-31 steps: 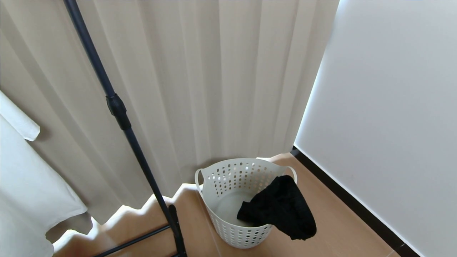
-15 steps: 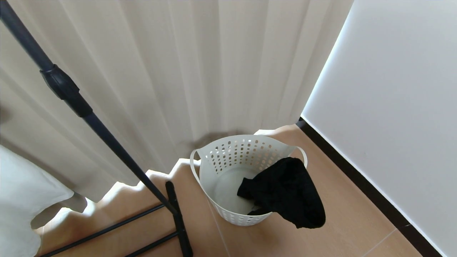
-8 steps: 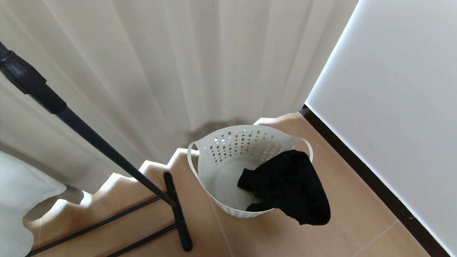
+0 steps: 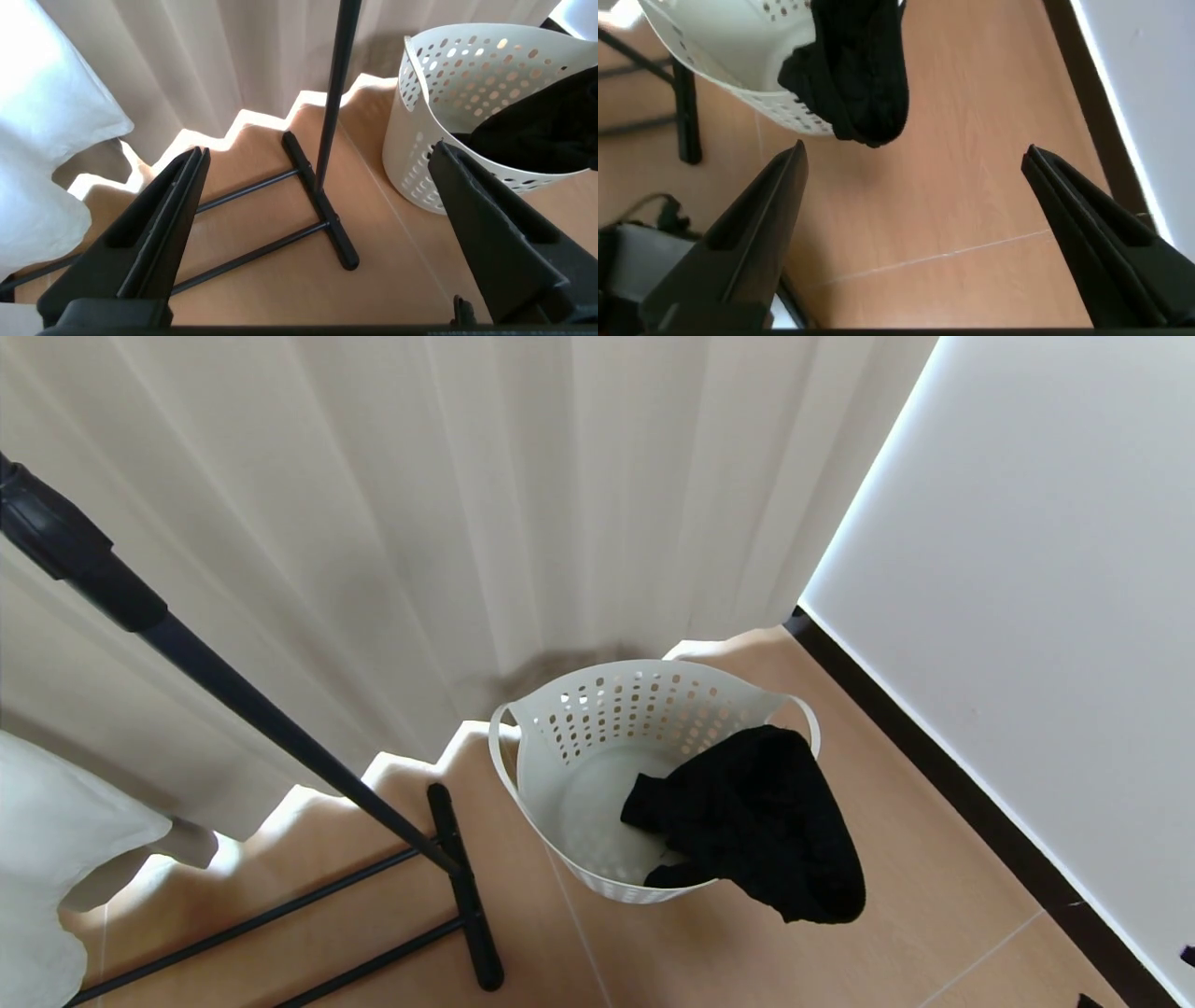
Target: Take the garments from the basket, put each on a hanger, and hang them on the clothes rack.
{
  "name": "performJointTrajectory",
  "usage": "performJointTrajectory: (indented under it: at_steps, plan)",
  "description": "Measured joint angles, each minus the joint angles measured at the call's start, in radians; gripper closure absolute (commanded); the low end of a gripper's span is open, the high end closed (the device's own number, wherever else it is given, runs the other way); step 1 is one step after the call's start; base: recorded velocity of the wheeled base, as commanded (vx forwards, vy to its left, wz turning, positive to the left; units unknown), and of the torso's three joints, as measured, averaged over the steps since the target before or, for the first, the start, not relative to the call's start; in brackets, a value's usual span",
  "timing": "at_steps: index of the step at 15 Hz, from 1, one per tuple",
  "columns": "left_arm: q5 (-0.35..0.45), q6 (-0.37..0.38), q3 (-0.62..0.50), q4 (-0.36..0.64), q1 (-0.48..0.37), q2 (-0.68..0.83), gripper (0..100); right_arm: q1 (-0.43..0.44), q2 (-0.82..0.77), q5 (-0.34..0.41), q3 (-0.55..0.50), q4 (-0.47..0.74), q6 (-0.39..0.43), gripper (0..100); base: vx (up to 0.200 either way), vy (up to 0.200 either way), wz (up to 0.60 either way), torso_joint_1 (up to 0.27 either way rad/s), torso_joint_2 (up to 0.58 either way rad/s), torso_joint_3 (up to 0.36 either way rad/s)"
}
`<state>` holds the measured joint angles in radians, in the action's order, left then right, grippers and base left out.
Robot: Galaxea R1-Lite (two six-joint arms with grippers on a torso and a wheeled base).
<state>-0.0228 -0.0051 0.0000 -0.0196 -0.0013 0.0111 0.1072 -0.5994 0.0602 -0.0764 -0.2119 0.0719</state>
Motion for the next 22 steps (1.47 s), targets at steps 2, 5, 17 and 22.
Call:
performJointTrajectory:
  at_steps: [2, 5, 17, 22]
  plan:
    - [0.0, 0.0, 0.0, 0.0, 0.001, 0.0, 0, 0.027, -0.259, -0.005, -0.086, -0.076, 0.178, 0, 0.0, 0.0, 0.0, 0.0, 0.0, 0.0]
    - [0.0, 0.0, 0.0, 0.0, 0.0, 0.0, 0, 0.093, -0.591, -0.022, -0.325, -0.131, 0.464, 0, 0.0, 0.0, 0.0, 0.0, 0.0, 0.0]
    - [0.0, 0.0, 0.0, 0.0, 0.0, 0.0, 0, 0.184, -1.371, -0.299, -0.968, -0.174, 0.902, 0, 0.0, 0.0, 0.0, 0.0, 0.0, 0.0]
    - [0.0, 0.0, 0.0, 0.0, 0.001, 0.0, 0, 0.182, -1.508, -0.333, -1.138, -0.17, 0.904, 0, 0.0, 0.0, 0.0, 0.0, 0.0, 0.0]
